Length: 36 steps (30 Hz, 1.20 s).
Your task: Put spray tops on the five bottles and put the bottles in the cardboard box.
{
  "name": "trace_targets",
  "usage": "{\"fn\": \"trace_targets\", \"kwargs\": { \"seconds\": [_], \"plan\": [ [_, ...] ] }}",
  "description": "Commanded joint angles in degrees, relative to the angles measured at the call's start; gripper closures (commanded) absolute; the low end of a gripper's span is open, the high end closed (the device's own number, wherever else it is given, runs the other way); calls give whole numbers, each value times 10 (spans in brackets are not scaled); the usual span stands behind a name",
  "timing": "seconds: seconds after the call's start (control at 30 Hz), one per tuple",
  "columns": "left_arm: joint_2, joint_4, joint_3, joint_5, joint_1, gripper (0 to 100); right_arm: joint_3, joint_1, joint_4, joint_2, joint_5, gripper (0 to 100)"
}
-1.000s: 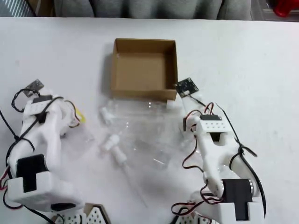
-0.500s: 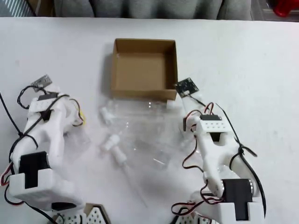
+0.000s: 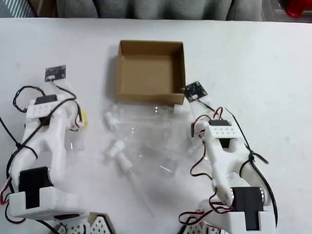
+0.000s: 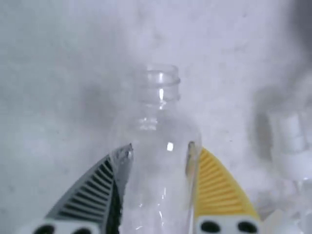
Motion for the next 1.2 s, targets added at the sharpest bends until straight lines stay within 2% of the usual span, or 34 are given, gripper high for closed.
{"fn": "trace_targets", "kwargs": {
  "seconds": [0.0,0.07,0.23,0.43,0.63,0.7,0.83,1.03,1.17],
  "plan": [
    [-21,-7,-32,-9,-8,979,-29,-5,28,-9,4,982],
    [-20,-8,-33,-10,-8,979,-52,-7,64,-14,4,982],
    [-20,-9,-33,-9,-8,979,-193,-9,263,-48,4,981],
    [-19,-12,-39,-8,-40,979,-368,-86,428,-44,4,981],
    [-18,-11,-46,-7,-61,979,-453,-203,445,4,-1,981],
    [-18,-12,-45,12,-62,979,-481,-233,428,35,-34,980],
    [-17,-20,-46,69,-87,979,-572,-276,415,124,-118,963],
    [-3,-47,-47,124,-117,979,-760,-332,463,303,-159,902],
    [44,-23,-94,124,-117,979,-903,-346,491,417,-164,884]
  ]
}}
